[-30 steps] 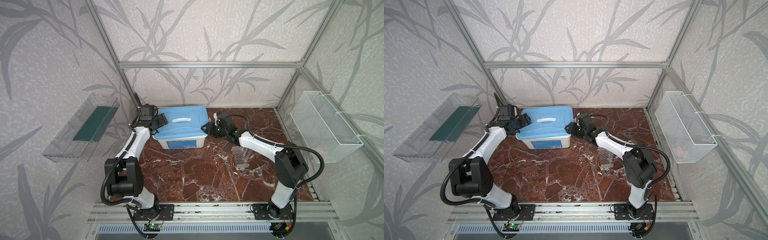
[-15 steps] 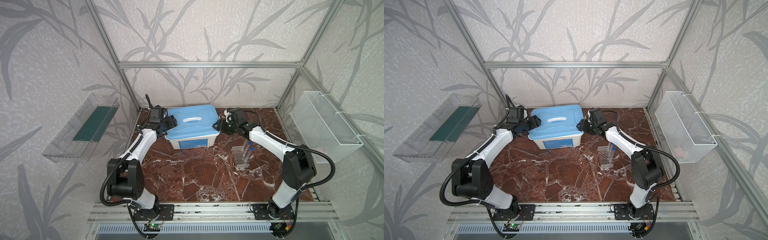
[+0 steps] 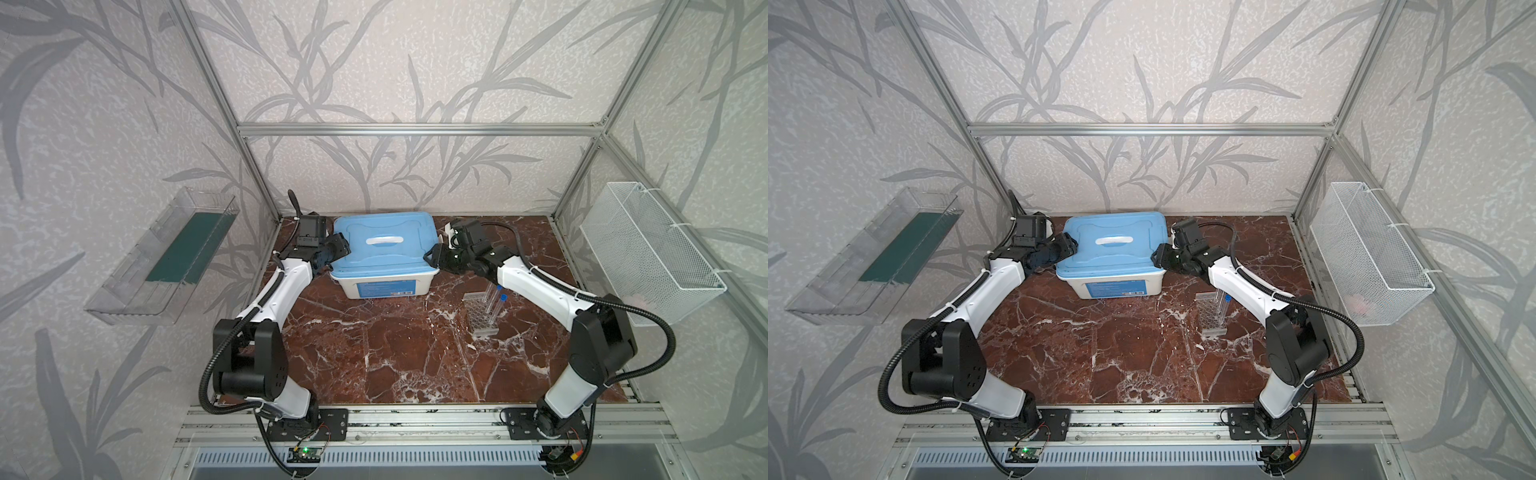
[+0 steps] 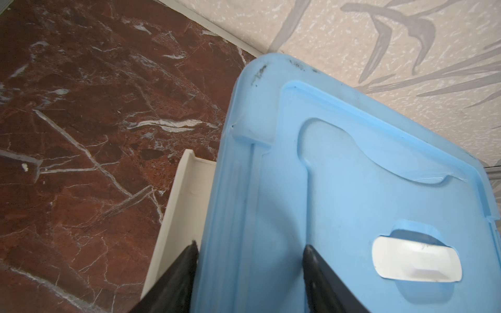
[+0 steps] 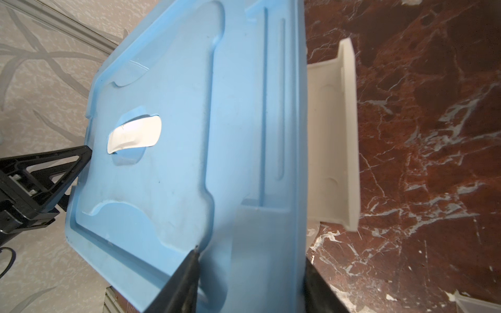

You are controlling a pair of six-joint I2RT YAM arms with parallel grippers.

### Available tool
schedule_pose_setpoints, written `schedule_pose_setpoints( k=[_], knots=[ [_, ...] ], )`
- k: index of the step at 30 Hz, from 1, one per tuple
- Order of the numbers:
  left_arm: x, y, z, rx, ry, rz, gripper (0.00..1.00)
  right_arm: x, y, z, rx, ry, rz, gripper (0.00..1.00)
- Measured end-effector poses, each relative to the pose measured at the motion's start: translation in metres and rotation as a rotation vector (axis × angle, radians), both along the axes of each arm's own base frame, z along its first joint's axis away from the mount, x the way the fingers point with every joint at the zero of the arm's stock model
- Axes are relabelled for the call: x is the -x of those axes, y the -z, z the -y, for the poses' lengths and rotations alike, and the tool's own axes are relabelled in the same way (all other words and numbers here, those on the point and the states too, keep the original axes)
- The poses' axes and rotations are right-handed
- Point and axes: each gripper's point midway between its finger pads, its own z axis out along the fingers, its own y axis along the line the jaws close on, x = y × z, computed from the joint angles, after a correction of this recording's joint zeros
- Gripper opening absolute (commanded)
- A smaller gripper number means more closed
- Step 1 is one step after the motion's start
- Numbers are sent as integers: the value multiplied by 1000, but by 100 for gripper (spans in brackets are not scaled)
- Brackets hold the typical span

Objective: Organize the chemistry lab equipment
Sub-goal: 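Lower the blue lid flat onto the white tub with both grippers, then press the blue lid down onto the tub rim with both grippers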

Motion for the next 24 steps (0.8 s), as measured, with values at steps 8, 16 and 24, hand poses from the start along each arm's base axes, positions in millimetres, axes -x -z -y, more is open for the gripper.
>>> schedule_pose_setpoints(
  k=[8, 16, 24],
  knots=[
    [10, 1, -1, 9, -3, 19, 48, 12, 0, 1, 23, -24, 6, 60],
    [14, 2, 0, 8, -3, 14, 52, 21, 5, 3, 57, -60, -2, 61],
    [6, 3, 0, 5, -5, 23, 54, 15, 7, 2, 87, -67, -19, 61]
  ],
)
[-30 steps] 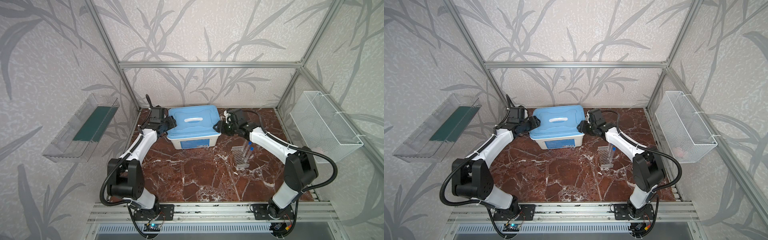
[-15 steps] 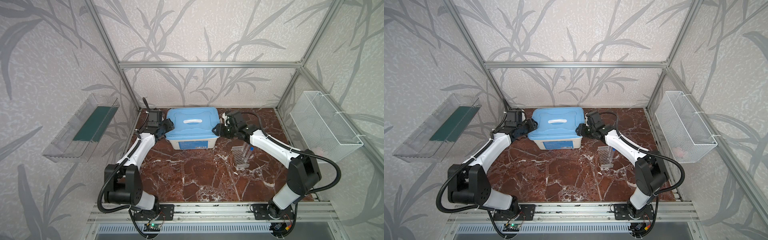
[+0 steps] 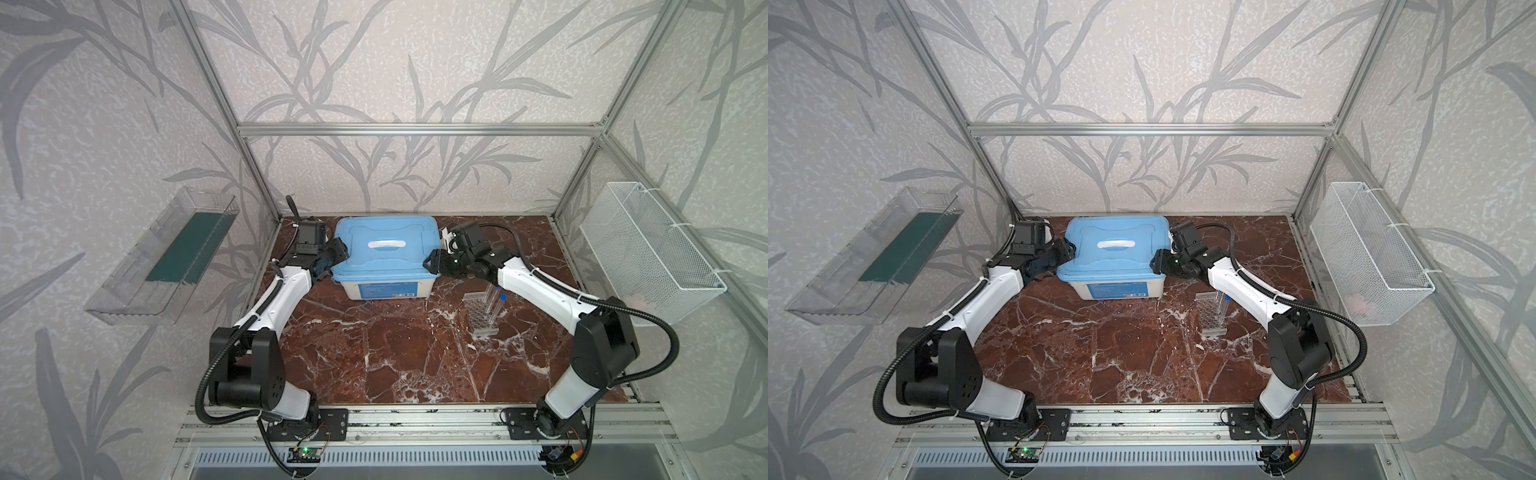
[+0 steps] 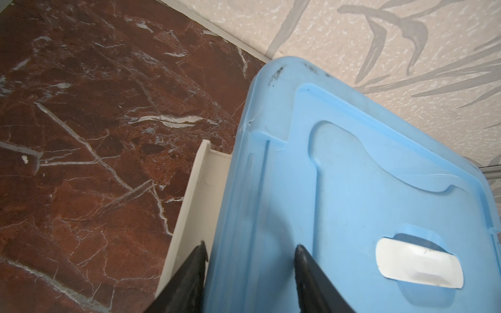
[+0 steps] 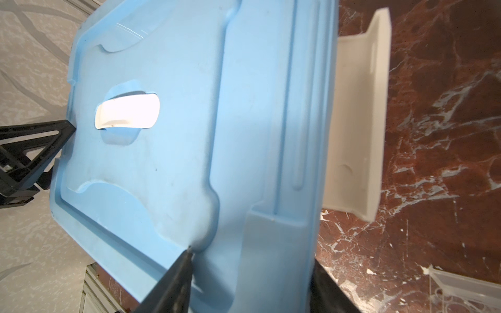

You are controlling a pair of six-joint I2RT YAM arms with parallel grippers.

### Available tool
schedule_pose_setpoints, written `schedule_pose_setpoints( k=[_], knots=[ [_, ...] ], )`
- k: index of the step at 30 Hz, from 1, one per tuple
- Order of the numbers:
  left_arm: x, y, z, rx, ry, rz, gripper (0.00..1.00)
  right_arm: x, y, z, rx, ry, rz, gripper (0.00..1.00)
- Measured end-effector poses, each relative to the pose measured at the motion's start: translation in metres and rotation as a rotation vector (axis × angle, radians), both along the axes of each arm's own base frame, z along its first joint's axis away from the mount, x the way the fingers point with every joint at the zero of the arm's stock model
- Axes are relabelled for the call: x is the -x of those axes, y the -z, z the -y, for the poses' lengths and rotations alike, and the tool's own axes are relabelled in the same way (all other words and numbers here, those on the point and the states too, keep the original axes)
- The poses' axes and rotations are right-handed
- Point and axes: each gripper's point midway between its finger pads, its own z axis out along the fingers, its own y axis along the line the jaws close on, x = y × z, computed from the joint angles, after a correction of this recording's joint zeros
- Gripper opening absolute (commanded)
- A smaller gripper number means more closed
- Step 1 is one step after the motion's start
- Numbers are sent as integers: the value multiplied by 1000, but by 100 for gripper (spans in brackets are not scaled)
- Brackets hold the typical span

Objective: Organize the chemistry lab equipment
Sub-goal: 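Press the blue lid down onto the tub rim with both grippers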

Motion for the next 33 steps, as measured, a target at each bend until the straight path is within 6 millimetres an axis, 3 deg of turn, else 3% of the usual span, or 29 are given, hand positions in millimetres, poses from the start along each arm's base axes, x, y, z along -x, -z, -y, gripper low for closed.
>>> schedule_pose_setpoints(
  k=[4, 9, 15, 23, 30, 33],
  knots=[
    [2, 0, -2, -14, 0, -12, 66, -1, 1, 2, 13, 1, 0, 61],
    [3, -4, -18, -27, -27, -31, 92, -1, 1, 2, 14, 2, 1, 61],
    [-1, -6, -39, 2, -60, -15, 97, -1, 1, 2, 12, 3, 3, 61],
    [-15, 13, -13, 146, 16, 6, 96, -1, 1, 2, 5, 2, 14, 61],
    [-17, 10, -9, 174, 24, 16, 66, -1, 1, 2, -8, 3, 32, 61],
    [-17, 3, -14, 116, 7, 23, 63, -1, 1, 2, -13, 5, 38, 60]
  ],
)
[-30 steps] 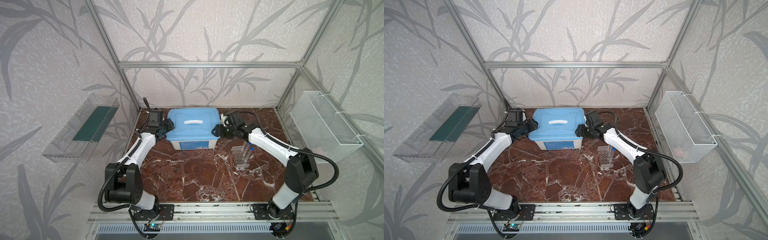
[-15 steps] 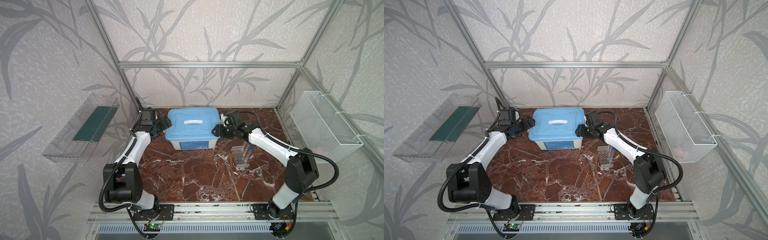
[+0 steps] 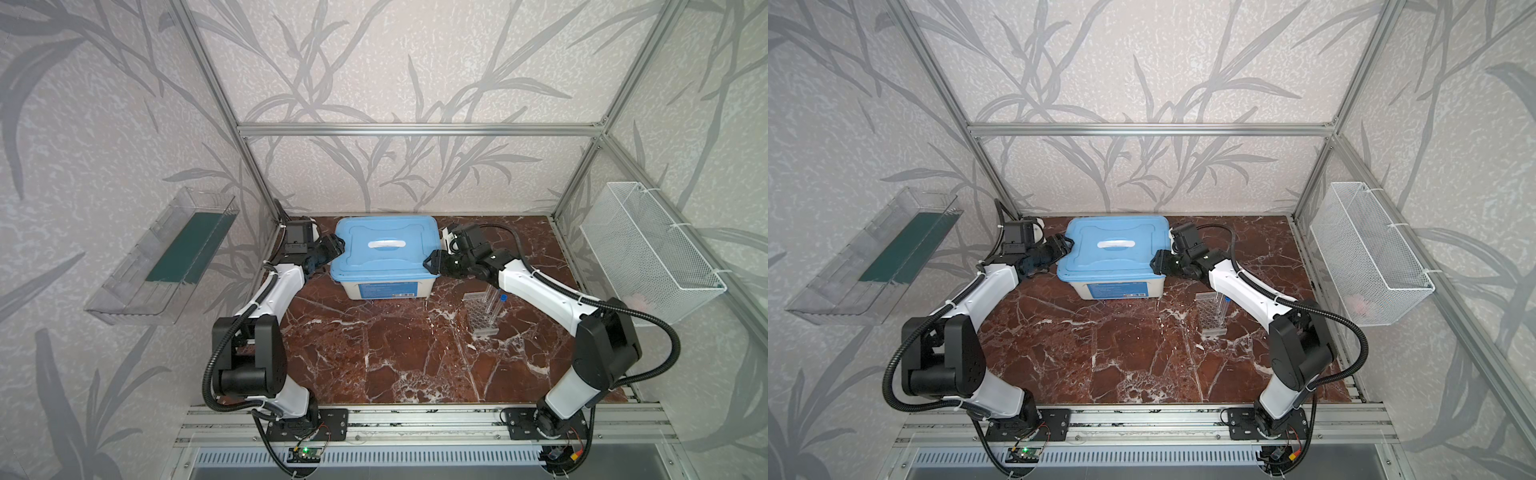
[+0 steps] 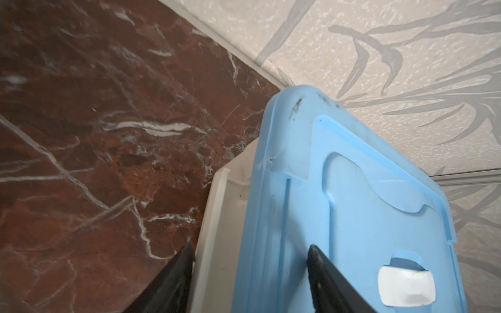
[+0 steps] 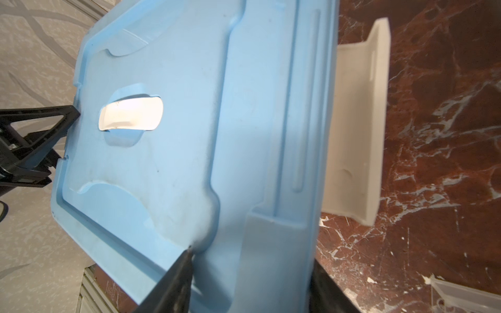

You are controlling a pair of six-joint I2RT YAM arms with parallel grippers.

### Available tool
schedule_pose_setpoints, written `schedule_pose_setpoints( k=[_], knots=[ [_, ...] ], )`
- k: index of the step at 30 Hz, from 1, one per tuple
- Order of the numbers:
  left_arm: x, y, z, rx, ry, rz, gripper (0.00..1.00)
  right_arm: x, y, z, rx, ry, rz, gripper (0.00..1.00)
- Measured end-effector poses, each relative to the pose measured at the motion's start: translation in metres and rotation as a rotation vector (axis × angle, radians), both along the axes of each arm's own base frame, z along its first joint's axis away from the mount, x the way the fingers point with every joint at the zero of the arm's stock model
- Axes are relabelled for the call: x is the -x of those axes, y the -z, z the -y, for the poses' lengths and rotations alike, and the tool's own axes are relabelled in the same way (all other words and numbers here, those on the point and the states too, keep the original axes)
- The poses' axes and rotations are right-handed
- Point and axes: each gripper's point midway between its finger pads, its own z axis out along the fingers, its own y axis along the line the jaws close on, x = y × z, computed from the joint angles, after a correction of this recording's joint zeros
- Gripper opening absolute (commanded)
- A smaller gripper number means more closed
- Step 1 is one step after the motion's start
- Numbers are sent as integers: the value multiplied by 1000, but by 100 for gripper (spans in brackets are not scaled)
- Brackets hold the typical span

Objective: Organize the chemistry lab equipment
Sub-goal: 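Press the blue lid down onto the tub rim with both grippers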

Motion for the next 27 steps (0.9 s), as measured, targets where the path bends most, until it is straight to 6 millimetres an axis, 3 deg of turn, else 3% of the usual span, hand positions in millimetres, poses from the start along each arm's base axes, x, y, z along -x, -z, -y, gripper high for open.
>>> schedule_pose_setpoints(
  k=[9, 14, 22, 27],
  knots=[
    [7, -10, 7, -312, -30, -8, 45, 1, 0, 1, -7, 14, 18, 60],
    [10, -13, 12, -417, -23, -28, 29, 2, 0, 2, -6, 23, 21, 60],
    [14, -16, 12, -539, -31, -46, 23, 2, -1, 3, 0, 28, 22, 60],
    [14, -15, 25, -581, -8, -52, 23, 3, -2, 2, 9, 31, 22, 60]
  ],
)
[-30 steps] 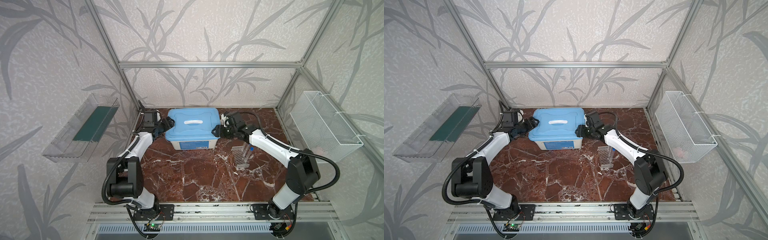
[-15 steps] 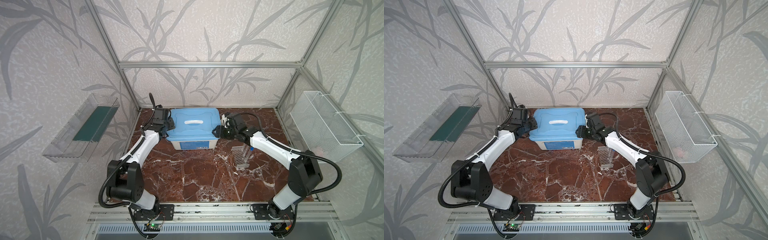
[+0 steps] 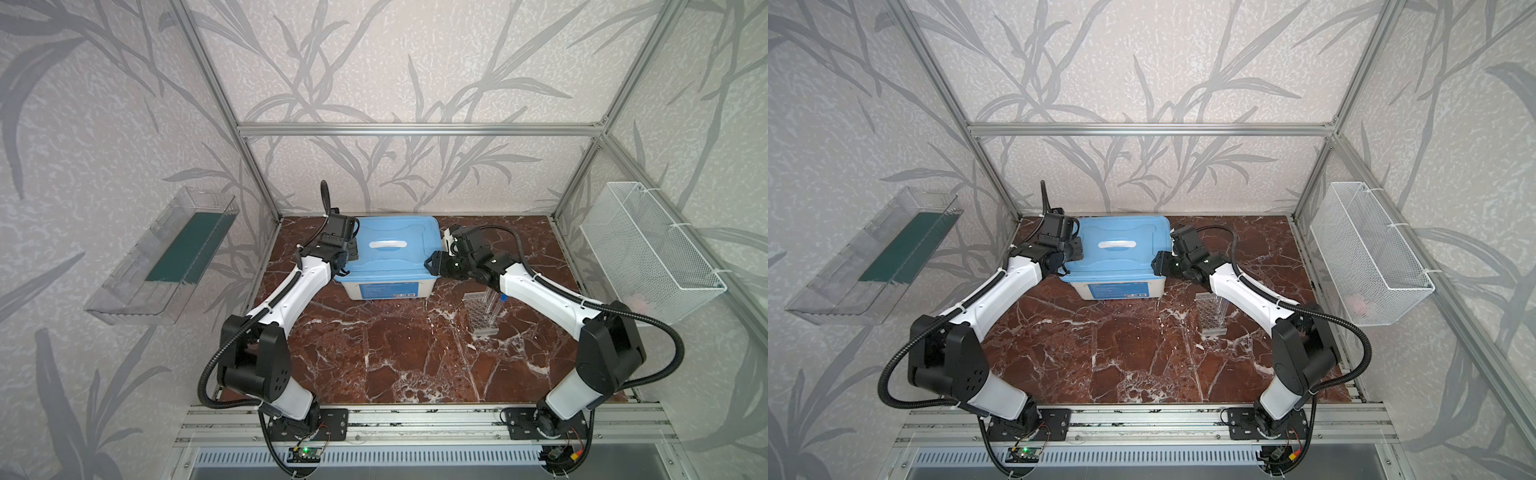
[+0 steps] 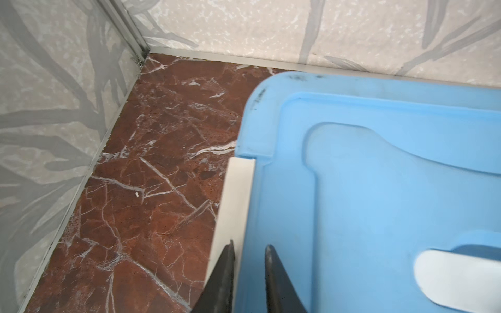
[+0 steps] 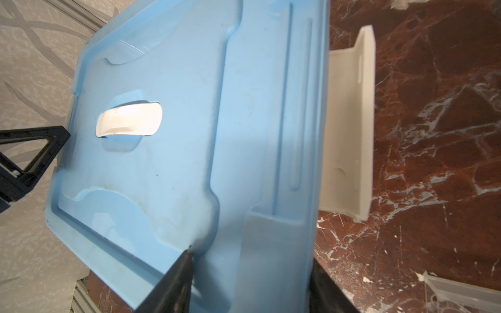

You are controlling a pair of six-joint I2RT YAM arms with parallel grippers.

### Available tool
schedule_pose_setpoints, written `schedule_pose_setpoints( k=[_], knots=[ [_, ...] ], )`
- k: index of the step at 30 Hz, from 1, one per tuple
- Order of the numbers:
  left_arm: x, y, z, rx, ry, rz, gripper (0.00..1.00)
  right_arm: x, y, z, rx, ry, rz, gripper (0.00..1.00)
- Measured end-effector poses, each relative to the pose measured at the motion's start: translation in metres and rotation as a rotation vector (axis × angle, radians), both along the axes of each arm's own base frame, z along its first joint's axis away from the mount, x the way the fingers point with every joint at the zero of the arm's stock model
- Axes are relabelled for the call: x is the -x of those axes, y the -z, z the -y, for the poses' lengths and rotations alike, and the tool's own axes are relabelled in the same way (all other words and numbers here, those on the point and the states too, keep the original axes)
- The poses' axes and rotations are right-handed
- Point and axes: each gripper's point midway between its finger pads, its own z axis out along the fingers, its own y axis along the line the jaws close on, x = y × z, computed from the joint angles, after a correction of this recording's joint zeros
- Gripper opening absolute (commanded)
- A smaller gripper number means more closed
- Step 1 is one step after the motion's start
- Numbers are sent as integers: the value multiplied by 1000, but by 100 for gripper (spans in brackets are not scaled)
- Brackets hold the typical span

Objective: Organize the chemistry lab equipment
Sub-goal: 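Press the blue lid down onto the tub rim with both grippers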

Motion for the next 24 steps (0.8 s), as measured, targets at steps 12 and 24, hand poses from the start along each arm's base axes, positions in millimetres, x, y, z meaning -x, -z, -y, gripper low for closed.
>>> schedule_pose_setpoints(
  k=[12, 24],
  knots=[
    [-1, -1, 1, -1, -9, -8, 24, 6, -27, 3, 119, -41, -24, 99],
    [-1, -1, 1, 4, -6, -5, 24, -19, -47, 44, 149, -1, 36, 99]
  ],
)
